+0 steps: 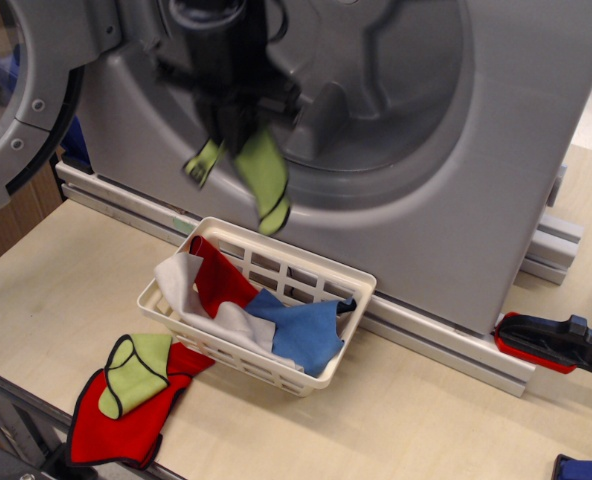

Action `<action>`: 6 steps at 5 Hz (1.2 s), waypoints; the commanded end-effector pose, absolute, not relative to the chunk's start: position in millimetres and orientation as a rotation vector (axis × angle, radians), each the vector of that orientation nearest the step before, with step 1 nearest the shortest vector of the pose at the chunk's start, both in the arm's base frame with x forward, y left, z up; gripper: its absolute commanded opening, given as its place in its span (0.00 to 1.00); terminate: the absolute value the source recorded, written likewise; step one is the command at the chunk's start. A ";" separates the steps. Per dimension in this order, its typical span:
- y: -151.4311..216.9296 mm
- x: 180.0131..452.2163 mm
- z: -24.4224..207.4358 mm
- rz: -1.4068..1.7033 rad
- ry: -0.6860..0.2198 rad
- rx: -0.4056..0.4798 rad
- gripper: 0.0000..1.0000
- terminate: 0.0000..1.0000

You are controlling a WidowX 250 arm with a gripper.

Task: Take clothes out of laundry machine

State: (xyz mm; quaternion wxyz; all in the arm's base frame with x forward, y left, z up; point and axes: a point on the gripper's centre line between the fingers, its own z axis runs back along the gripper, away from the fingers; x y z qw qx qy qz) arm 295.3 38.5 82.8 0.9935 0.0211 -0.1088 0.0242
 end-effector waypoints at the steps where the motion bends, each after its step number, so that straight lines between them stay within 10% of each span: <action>1: 10.7 270.6 43.2 -0.006 -0.120 0.037 0.00 0.00; 3: -2.4 293.9 23.8 -0.065 -0.217 -0.012 0.00 0.00; 4: 3.7 293.8 22.1 -0.027 -0.188 0.009 1.00 0.00; 6: 19.5 285.3 31.5 0.015 -0.129 0.043 1.00 0.00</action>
